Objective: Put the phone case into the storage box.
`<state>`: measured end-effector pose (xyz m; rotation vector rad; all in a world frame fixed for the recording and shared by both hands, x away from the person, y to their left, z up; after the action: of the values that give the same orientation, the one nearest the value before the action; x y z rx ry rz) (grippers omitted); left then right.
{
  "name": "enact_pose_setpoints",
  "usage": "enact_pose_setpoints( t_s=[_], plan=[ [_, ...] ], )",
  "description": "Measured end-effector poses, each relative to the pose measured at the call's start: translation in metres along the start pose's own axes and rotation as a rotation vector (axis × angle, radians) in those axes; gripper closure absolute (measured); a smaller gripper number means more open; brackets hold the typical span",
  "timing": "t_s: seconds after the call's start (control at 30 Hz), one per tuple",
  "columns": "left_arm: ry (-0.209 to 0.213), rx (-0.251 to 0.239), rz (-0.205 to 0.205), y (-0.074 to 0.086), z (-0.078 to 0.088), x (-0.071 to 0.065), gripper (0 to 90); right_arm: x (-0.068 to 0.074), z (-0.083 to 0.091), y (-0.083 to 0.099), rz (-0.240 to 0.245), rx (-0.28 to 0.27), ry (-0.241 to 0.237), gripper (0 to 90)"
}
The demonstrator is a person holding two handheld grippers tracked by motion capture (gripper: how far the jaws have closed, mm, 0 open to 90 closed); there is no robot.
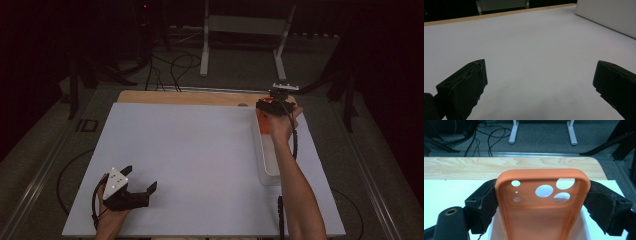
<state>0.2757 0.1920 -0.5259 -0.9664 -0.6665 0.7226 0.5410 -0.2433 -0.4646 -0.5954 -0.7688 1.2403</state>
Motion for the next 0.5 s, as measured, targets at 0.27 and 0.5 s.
enact_pose_setpoints(
  t_s=[0.27,0.5],
  plan=[
    [-0.001,-0.001,0.003,0.0000,0.0003,0.0008,0.2,0.0028,-0.0033,-0.0007,0.027,-0.002,0.018,16.0],
    [-0.001,-0.005,0.004,-0.0002,0.0007,0.0008,0.2,0.0017,-0.0037,-0.0014,0.030,-0.004,0.021,15.9]
  ],
)
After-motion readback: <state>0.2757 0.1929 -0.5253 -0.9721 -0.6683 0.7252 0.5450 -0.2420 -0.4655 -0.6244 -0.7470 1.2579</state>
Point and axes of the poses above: each handheld gripper's, and its own axes: z roughly backward along the jaws, y roughly out of its underside, x roughly to its left, the point moved 6 cm from there along -z, roughly forward along the jaws, and after that the axes turned 14 degrees about -z, right-handed, at the moved point
